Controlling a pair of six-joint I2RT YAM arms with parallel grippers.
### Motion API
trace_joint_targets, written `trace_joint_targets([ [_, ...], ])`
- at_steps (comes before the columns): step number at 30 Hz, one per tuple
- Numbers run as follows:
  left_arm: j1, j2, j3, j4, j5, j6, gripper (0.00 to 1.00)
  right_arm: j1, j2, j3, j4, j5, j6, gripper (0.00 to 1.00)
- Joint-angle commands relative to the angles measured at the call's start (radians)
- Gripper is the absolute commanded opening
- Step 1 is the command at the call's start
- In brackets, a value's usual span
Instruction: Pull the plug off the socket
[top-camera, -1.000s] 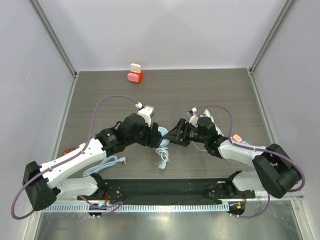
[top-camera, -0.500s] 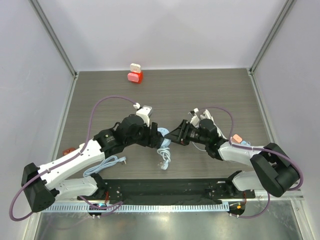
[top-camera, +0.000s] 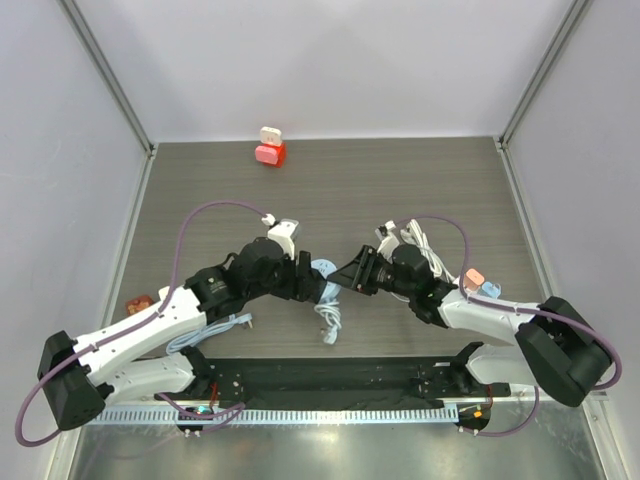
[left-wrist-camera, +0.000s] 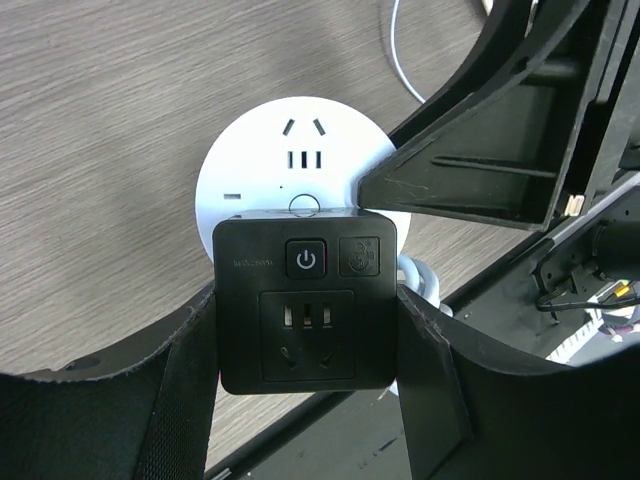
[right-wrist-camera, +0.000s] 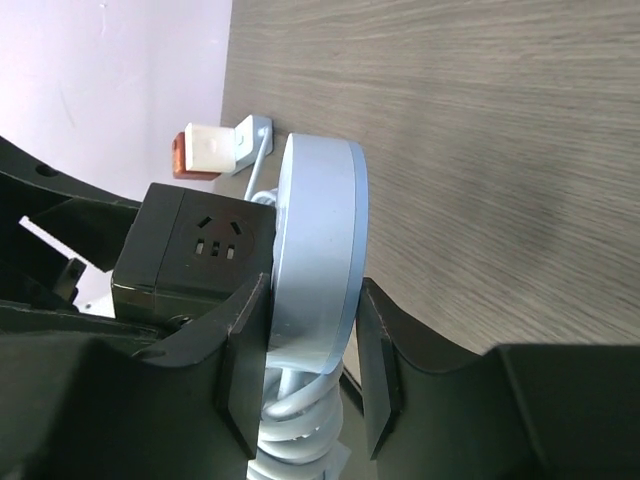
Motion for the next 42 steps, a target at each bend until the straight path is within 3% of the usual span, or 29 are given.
trace_joint_targets([
  [1,-0.005,-0.077,0.049,0.281,-0.011,-0.074,0.00,0.028,-0.029,-0.010,-0.183,0.141,-0.154,0.01],
  [6,-0.005,-0.135,-0.031,0.392,0.022,-0.060,0.00,0.027,-0.045,-0.052,-0.215,0.201,-0.105,0.01],
  [10,-0.005,-0.111,-0.004,0.385,0.058,-0.069,0.00,0.028,-0.052,-0.079,-0.126,0.178,-0.079,0.01],
  [15,-0.005,-0.154,0.004,0.255,-0.015,-0.051,0.00,-0.005,-0.072,-0.064,-0.113,0.154,-0.082,0.01],
  [20,-0.005,-0.247,-0.007,0.111,-0.098,-0.040,0.00,-0.132,-0.031,-0.020,-0.092,0.031,-0.103,0.01],
  [28,-0.005,-0.316,-0.073,0.005,-0.127,-0.077,0.00,-0.306,0.222,0.199,-0.027,-0.097,-0.135,0.01],
  [34,-0.005,-0.243,-0.086,-0.048,-0.183,-0.075,0.00,-0.358,0.418,0.371,-0.024,-0.114,-0.146,0.01],
  [42,0.001,-0.088,-0.094,0.061,-0.187,-0.025,0.00,-0.381,0.612,0.579,-0.147,-0.117,-0.220,0.01],
])
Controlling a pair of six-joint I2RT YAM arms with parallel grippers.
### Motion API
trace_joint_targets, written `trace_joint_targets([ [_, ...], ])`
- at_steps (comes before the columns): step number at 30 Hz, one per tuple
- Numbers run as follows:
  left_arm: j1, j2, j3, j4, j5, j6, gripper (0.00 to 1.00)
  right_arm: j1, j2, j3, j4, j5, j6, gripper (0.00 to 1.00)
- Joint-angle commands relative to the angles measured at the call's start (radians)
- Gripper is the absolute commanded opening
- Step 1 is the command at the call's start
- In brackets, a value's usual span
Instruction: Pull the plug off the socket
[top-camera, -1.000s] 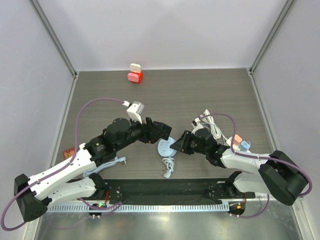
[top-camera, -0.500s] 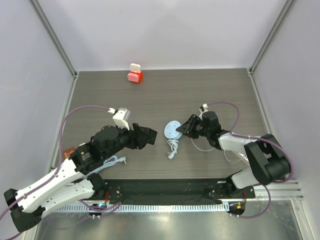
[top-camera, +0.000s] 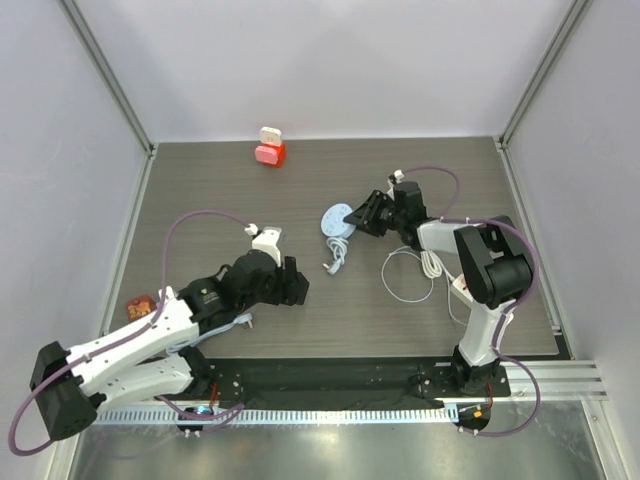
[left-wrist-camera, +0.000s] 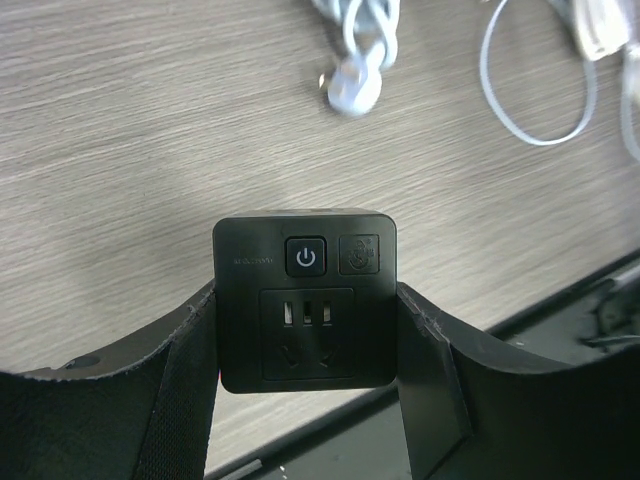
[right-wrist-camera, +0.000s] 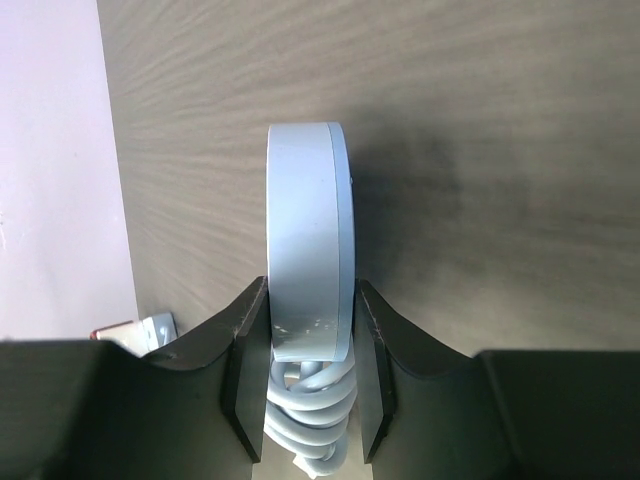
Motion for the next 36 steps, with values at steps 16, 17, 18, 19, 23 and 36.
trace_joint_targets([
  [16,0.020,0.307,0.079,0.180,0.129,-0.055,0.00,-0.028,0.213,0.270,-0.053,-0.050,-0.081,0.16],
  [17,0.017,0.301,0.078,0.179,0.149,-0.064,0.00,-0.027,0.221,0.275,-0.052,-0.058,-0.080,0.18],
  [18,0.003,0.292,0.075,0.185,0.167,-0.082,0.00,-0.026,0.235,0.278,-0.049,-0.067,-0.080,0.22],
  [19,-0.005,0.284,0.067,0.191,0.213,-0.089,0.00,-0.026,0.241,0.281,-0.046,-0.082,-0.075,0.23],
  [23,-0.023,0.319,0.032,0.298,0.409,-0.179,0.00,-0.028,0.255,0.266,-0.018,-0.110,-0.064,0.27],
  [36,-0.130,0.494,-0.036,0.523,0.430,-0.345,0.00,-0.026,0.245,0.191,0.054,-0.184,-0.035,0.40],
])
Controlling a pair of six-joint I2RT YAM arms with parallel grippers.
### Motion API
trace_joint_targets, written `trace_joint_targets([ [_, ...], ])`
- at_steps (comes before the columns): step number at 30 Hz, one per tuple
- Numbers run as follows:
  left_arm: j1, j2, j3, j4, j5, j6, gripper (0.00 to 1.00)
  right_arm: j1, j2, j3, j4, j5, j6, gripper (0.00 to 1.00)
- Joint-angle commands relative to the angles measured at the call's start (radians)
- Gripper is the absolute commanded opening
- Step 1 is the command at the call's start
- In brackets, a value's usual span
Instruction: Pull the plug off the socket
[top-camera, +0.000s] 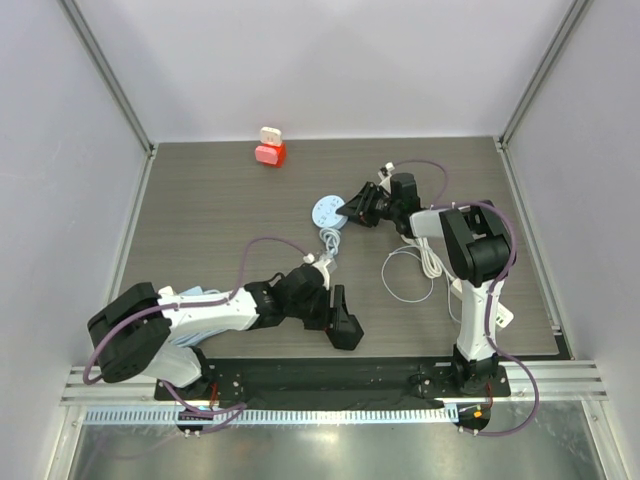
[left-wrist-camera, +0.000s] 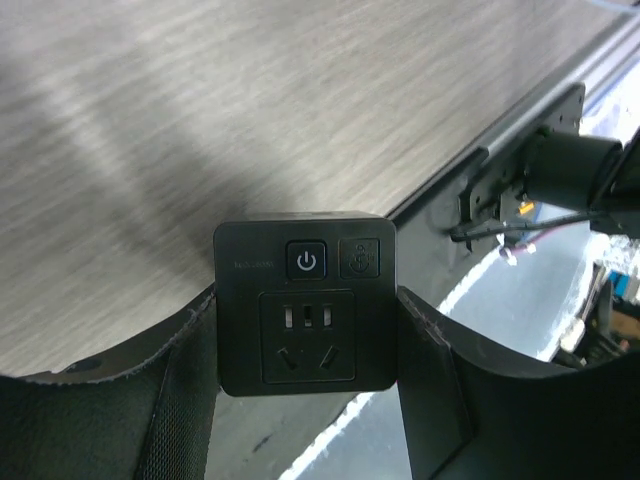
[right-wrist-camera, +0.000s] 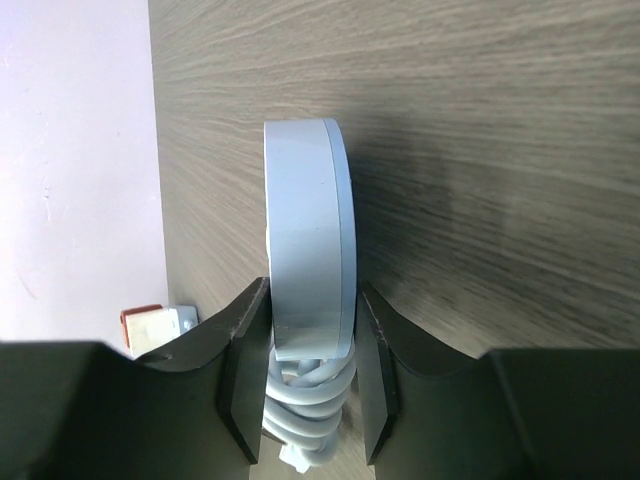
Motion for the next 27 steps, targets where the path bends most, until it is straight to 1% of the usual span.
trace_joint_targets([
  [1,0.004,-0.009,-0.004,0.098,-0.039,-0.037,0.00,0.005,0.000,-0.034,-0.026,-0.009,-0.043,0.40],
  [3,0.004,-0.023,-0.013,0.088,-0.103,-0.028,0.00,0.005,-0.009,-0.040,-0.034,-0.009,-0.051,0.43],
  [7,0.020,0.001,0.005,0.050,-0.118,-0.006,0.00,0.004,-0.020,-0.049,-0.037,-0.023,-0.061,0.52],
  [8,0.023,0.009,0.012,0.027,-0.119,-0.002,0.00,0.005,-0.020,-0.048,-0.037,-0.026,-0.061,0.57],
  [10,0.023,0.032,0.029,-0.005,-0.137,0.004,0.01,0.005,-0.026,-0.049,-0.038,-0.034,-0.067,0.61],
  [11,0.023,0.035,0.032,-0.031,-0.148,0.003,0.03,0.005,-0.029,-0.048,-0.048,-0.034,-0.075,0.65],
  [12,0.023,0.038,0.032,-0.037,-0.160,-0.003,0.10,0.005,-0.036,-0.042,-0.058,-0.032,-0.083,0.69],
  [13,0.023,0.037,0.034,-0.045,-0.183,-0.006,0.13,0.005,-0.040,-0.037,-0.069,-0.029,-0.092,0.70],
  [14,0.023,0.034,0.037,-0.057,-0.196,-0.006,0.17,0.005,-0.043,-0.033,-0.093,-0.023,-0.109,0.75],
  [15,0.023,0.031,0.040,-0.089,-0.200,-0.005,0.26,0.005,-0.046,-0.019,-0.107,-0.021,-0.118,0.77],
  [16,0.023,0.025,0.046,-0.105,-0.238,0.000,0.30,0.005,-0.051,-0.011,-0.121,-0.020,-0.124,0.80],
  [17,0.023,0.021,0.054,-0.114,-0.246,0.004,0.34,0.005,-0.054,-0.003,-0.144,-0.014,-0.130,0.81],
  [18,0.023,0.017,0.060,-0.137,-0.253,0.009,0.45,0.005,-0.057,0.012,-0.158,-0.012,-0.138,0.82],
  [19,0.023,0.009,0.068,-0.151,-0.263,0.016,0.50,0.005,-0.065,0.018,-0.184,-0.009,-0.144,0.83],
  [20,0.023,0.006,0.074,-0.162,-0.266,0.020,0.57,0.005,-0.072,0.023,-0.195,-0.011,-0.144,0.84],
  [21,0.023,0.000,0.075,-0.174,-0.272,0.023,0.69,0.005,-0.078,0.029,-0.210,-0.006,-0.156,0.85],
  [23,0.023,-0.023,0.080,-0.205,-0.288,0.026,0.82,0.005,-0.111,0.046,-0.262,0.006,-0.172,0.88],
  [24,0.023,-0.032,0.078,-0.209,-0.302,0.026,0.91,0.004,-0.127,0.050,-0.276,0.017,-0.182,0.89],
  [26,0.023,-0.055,0.080,-0.228,-0.314,0.033,0.98,0.004,-0.163,0.055,-0.313,0.025,-0.193,0.90],
  [27,0.023,-0.077,0.085,-0.235,-0.322,0.040,1.00,0.005,-0.177,0.058,-0.330,0.035,-0.199,0.91],
])
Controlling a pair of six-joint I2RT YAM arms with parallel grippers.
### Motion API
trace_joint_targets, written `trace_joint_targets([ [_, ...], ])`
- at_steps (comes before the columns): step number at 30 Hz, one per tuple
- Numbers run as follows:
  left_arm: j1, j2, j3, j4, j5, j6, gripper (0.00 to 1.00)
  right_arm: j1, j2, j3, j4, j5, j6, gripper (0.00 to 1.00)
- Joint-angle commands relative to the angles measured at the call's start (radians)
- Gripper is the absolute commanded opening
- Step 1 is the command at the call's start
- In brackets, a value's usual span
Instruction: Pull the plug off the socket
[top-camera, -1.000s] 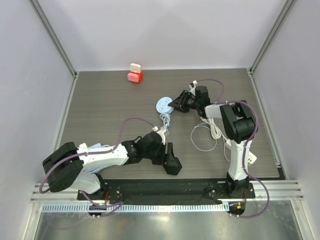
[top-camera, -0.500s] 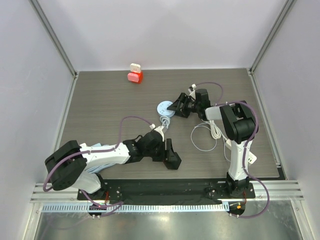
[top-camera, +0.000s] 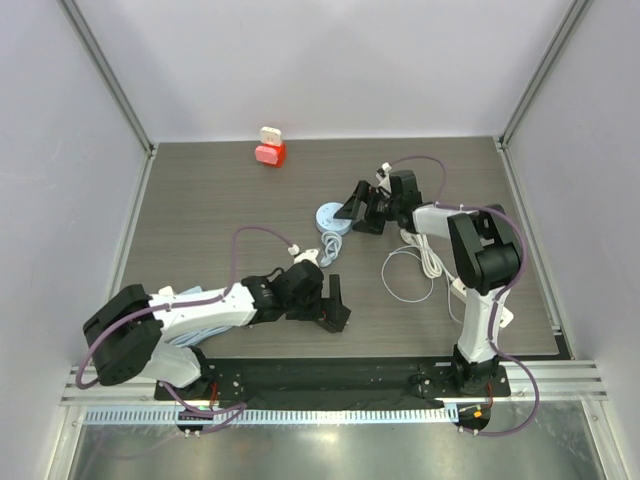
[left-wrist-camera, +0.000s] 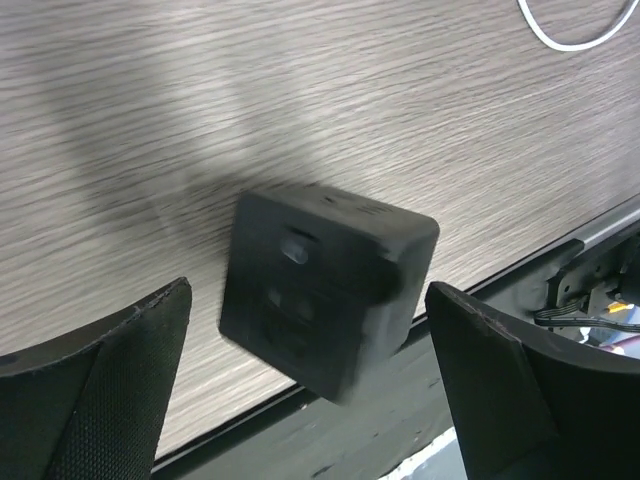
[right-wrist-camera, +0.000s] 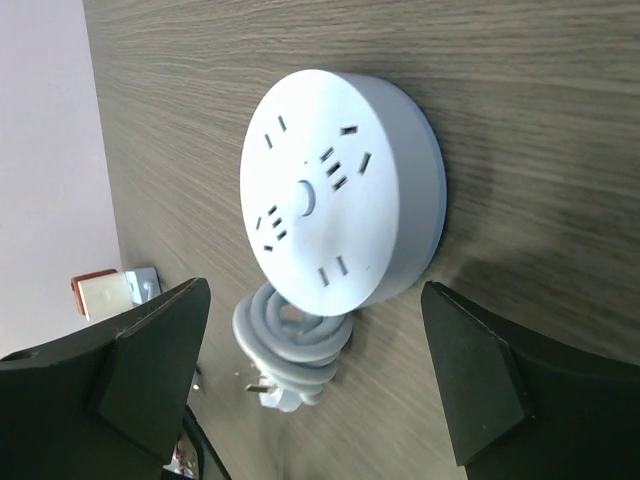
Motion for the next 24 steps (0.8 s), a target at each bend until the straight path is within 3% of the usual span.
trace_joint_targets([
  [1,0.005,-0.079,0.032,-0.081,-0.064,0.032,1.00,0.002,-0.112,0.045,-0.098,0.042,-0.061,0.93],
  [12,0.005,-0.351,0.121,-0.296,-0.204,0.158,1.00,0.006,-0.317,-0.022,-0.340,0.201,-0.113,1.00],
  [19,0.005,-0.452,0.123,-0.250,-0.158,0.227,1.00,0.006,-0.484,-0.090,-0.486,0.361,-0.119,1.00],
  [23,0.005,-0.471,0.095,-0.172,-0.078,0.230,1.00,0.005,-0.603,-0.119,-0.642,0.580,-0.118,1.00],
  [24,0.005,-0.460,0.098,-0.164,-0.048,0.230,0.99,0.002,-0.645,-0.117,-0.677,0.706,-0.115,1.00],
])
